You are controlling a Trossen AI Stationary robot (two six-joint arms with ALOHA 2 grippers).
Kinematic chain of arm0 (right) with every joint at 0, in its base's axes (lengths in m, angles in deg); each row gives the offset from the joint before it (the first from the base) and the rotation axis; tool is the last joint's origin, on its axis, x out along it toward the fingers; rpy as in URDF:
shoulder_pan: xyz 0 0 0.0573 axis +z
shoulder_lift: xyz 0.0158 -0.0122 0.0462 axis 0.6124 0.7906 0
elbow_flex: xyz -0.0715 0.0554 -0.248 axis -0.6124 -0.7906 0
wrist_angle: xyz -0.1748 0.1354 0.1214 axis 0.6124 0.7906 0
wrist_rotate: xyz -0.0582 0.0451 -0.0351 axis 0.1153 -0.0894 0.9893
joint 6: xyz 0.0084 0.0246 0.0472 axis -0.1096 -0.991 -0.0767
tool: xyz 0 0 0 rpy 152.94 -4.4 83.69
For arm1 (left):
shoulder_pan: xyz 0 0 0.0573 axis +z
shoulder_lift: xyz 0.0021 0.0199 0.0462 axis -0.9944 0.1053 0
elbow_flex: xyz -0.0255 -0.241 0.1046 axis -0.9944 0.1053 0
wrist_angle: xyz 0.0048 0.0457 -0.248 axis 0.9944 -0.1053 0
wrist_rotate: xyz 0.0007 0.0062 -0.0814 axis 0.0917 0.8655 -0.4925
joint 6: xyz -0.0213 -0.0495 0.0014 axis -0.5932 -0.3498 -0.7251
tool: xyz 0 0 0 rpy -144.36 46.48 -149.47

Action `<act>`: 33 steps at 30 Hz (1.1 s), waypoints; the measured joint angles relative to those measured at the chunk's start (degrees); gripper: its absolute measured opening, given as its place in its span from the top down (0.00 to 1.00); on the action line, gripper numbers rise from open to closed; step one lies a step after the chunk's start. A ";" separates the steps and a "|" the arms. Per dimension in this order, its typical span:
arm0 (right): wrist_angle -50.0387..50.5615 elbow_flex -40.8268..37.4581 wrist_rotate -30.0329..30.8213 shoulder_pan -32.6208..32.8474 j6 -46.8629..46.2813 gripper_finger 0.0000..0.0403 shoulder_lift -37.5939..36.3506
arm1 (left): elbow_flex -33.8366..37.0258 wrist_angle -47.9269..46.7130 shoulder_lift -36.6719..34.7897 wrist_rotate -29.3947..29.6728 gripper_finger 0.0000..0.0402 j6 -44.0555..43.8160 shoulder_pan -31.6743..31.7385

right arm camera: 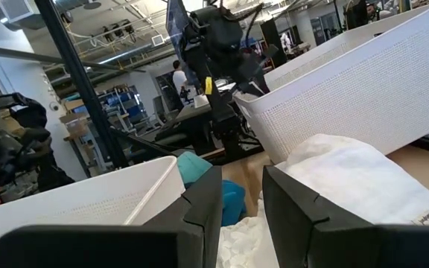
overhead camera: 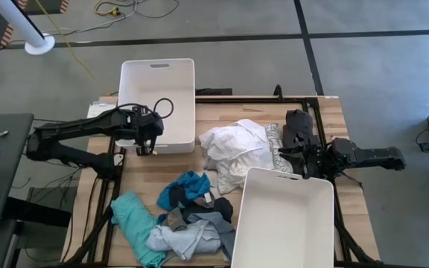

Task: Sort clothes
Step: Put the black sock into the top white laundry bin, then put the gray sock into the top white laundry bin

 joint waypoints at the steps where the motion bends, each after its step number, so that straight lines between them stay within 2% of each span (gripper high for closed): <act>1: 0.00 0.00 0.00 0.00 -0.02 0.71 0.00 | 0.41 0.48 -0.11 -0.69 0.99 0.21 0.35; 8: -0.02 0.00 0.00 -0.02 -0.43 0.71 0.00 | 0.90 1.97 -0.06 -3.51 0.96 0.38 1.37; 16: 0.00 0.00 0.00 -0.02 -0.56 0.71 0.00 | 0.90 1.75 -0.08 -4.21 0.78 -1.09 1.39; 21: 0.00 0.00 0.00 -0.02 -0.56 0.71 0.00 | 0.88 0.90 -0.06 -4.53 0.71 -2.34 1.39; 33: -0.02 0.00 0.00 -0.02 -0.54 0.71 0.00 | -0.17 2.67 -3.92 -4.59 0.69 -2.62 1.33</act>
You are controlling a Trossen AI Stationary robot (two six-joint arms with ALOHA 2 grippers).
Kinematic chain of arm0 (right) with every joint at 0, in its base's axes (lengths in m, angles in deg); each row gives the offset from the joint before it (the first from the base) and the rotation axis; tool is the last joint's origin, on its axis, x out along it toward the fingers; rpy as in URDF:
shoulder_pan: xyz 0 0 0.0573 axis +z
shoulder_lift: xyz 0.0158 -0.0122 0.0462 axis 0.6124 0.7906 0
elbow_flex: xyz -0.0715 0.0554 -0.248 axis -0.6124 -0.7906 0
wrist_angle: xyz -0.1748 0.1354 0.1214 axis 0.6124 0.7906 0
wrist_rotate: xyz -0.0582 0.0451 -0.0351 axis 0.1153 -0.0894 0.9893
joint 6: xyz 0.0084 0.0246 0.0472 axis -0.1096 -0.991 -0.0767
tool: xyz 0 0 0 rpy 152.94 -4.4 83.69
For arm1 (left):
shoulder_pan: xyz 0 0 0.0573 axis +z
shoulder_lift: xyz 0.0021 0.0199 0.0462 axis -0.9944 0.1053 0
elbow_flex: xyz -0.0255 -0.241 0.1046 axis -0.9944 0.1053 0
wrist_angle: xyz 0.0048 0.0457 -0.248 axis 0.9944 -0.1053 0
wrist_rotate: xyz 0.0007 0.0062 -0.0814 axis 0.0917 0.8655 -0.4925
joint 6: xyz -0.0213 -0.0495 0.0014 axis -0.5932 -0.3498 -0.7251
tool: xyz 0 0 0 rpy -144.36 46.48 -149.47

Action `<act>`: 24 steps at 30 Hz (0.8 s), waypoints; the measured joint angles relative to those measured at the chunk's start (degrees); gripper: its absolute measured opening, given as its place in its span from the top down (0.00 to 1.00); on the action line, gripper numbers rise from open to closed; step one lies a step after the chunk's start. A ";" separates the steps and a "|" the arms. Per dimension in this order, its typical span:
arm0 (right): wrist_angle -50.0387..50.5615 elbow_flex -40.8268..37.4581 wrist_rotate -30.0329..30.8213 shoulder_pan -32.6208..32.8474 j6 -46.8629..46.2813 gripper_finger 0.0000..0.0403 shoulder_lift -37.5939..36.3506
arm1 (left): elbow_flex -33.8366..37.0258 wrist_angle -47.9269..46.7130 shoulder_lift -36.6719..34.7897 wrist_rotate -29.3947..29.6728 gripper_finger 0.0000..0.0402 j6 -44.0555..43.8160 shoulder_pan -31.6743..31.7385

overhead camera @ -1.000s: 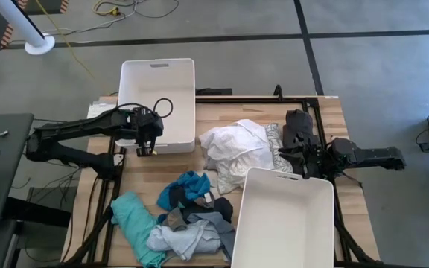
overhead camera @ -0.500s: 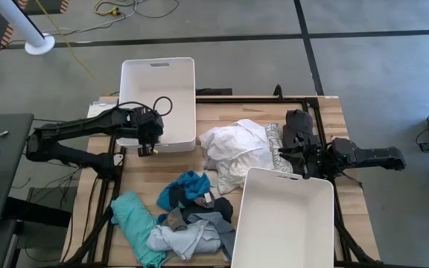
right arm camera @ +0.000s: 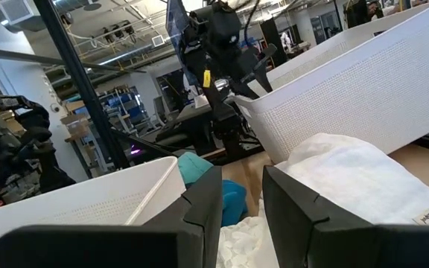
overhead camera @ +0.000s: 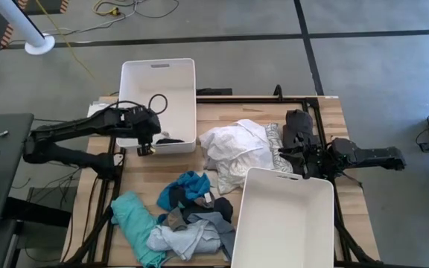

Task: Sort clothes
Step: Put the gray sock into the top white laundry bin

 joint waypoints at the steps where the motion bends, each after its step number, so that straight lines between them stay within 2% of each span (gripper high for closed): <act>1: 0.00 0.00 0.00 0.00 0.00 0.71 0.00 | -0.14 0.44 -0.52 0.00 0.69 -0.02 0.02; 17: -0.28 0.00 0.00 0.00 0.04 0.71 0.00 | -0.46 9.87 -10.65 0.05 0.69 0.42 -0.04; 24: -1.27 0.00 0.00 0.00 0.09 0.71 0.00 | -0.51 14.36 -14.04 0.14 0.69 1.04 -2.06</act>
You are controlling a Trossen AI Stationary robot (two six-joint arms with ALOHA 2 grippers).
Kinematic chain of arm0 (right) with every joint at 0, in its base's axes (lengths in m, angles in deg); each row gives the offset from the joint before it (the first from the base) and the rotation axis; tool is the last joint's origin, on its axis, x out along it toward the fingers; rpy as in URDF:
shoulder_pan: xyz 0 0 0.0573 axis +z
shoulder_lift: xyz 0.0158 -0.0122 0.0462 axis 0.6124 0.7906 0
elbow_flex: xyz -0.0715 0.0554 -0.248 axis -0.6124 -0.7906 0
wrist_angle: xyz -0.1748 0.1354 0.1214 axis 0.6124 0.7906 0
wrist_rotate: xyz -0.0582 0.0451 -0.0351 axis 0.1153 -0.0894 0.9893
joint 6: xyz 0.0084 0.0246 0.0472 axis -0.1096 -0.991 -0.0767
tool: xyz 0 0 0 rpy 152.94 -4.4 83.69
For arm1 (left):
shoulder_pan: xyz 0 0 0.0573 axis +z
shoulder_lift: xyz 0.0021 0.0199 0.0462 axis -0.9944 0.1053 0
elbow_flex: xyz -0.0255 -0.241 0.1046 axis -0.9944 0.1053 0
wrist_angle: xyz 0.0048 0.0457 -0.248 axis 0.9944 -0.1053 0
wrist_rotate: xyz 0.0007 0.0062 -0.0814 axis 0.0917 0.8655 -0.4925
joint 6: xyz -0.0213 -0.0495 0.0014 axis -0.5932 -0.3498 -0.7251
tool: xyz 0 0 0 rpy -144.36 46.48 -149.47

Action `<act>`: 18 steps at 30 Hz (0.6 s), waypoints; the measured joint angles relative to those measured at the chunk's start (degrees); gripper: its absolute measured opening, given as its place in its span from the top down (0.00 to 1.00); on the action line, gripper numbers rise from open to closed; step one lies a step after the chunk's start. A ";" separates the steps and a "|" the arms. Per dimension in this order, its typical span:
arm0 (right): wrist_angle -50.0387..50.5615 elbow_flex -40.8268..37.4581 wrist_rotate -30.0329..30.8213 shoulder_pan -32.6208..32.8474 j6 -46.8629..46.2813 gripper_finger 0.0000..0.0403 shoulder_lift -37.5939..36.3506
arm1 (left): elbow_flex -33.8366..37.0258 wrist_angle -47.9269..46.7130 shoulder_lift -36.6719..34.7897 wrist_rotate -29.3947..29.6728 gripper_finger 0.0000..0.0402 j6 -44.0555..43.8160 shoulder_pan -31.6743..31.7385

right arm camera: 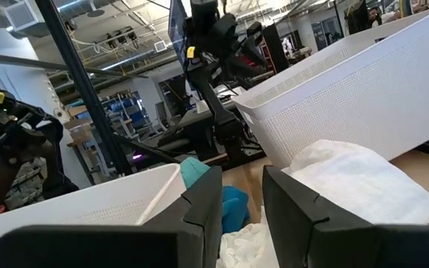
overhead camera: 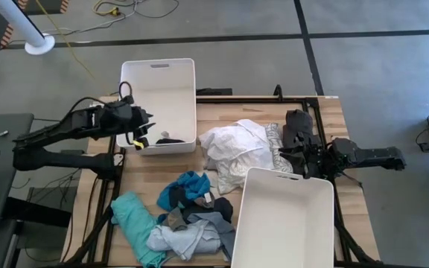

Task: Sort clothes
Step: Put the gray sock into the top white laundry bin

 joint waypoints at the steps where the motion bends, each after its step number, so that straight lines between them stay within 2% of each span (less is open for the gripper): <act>1: 0.02 0.00 0.02 0.00 0.00 0.71 0.00 | 0.00 0.65 -0.49 -0.01 0.69 0.18 -0.35; 11: 0.06 0.00 0.02 0.00 0.00 0.71 0.00 | -0.02 7.86 -6.62 -1.61 0.69 1.47 -4.89; 14: 0.07 0.00 0.02 -0.04 0.00 0.71 0.00 | -0.02 10.53 -8.93 -6.10 0.69 1.46 -6.52; 18: 0.09 0.00 0.02 -0.04 -0.01 0.71 0.00 | -0.04 14.20 -11.62 -15.99 0.69 -0.19 -8.80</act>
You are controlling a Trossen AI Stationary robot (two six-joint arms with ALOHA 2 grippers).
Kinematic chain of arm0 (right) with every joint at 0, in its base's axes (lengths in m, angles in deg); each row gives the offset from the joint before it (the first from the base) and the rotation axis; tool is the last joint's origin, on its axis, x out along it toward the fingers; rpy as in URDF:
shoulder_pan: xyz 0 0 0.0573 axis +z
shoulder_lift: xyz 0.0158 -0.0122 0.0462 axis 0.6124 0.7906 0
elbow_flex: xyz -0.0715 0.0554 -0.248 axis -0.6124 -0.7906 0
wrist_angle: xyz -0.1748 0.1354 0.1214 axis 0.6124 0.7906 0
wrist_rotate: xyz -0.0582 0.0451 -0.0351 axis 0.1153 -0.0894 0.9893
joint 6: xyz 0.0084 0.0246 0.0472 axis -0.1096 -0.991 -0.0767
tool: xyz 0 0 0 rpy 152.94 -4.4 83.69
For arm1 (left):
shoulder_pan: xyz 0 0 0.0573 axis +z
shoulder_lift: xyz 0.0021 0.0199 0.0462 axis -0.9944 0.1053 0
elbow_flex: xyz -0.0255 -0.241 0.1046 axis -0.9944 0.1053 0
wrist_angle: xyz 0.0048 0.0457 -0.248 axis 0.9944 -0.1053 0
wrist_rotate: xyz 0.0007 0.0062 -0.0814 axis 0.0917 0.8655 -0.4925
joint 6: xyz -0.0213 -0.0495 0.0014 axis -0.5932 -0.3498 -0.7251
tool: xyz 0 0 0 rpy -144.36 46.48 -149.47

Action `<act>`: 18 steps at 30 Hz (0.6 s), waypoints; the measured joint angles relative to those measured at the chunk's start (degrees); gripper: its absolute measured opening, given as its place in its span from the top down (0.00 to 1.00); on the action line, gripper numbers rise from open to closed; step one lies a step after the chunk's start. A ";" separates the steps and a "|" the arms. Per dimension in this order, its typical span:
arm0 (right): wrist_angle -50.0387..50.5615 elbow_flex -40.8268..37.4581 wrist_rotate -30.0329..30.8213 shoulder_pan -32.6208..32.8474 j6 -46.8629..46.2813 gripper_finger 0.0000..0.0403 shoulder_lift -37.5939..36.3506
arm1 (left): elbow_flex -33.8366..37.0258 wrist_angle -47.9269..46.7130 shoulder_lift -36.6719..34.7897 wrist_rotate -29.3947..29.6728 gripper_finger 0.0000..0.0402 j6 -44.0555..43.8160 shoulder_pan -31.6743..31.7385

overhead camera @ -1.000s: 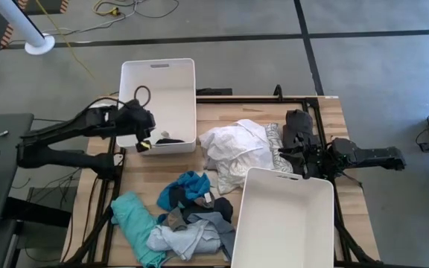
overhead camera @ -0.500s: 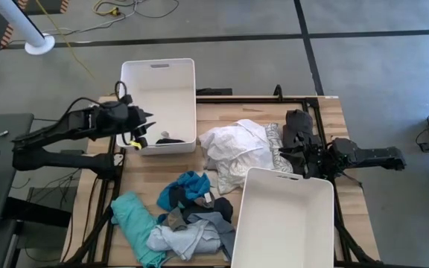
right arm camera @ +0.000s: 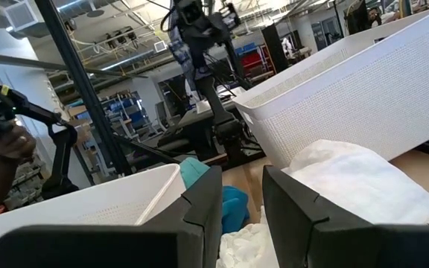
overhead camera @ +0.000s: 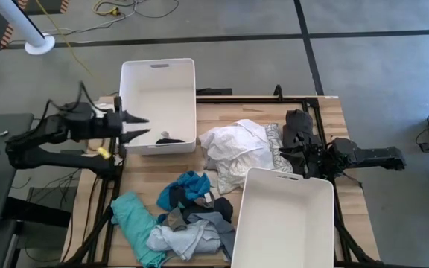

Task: Sort clothes
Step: Put the gray sock into the top white laundry bin

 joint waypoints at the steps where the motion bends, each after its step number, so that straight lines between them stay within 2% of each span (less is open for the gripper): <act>1: 0.00 0.00 0.01 0.00 0.00 0.71 0.00 | -0.01 0.69 -0.45 -2.55 0.69 -0.69 -0.64; 4: 0.00 0.00 -0.01 0.00 -0.02 0.71 0.00 | -0.09 1.02 -0.87 -9.31 0.69 -2.91 -2.81; 8: 0.02 0.00 0.01 0.00 -0.02 0.71 0.00 | -0.07 0.26 -0.09 -14.94 0.69 -5.91 -6.53; 15: 0.14 0.00 0.01 0.00 -0.02 0.71 0.00 | -0.04 -0.70 3.87 -15.60 0.69 -7.92 -14.56; 18: 0.18 0.00 0.00 0.00 -0.01 0.71 0.00 | -0.04 -0.68 7.06 -13.76 0.69 -8.16 -17.94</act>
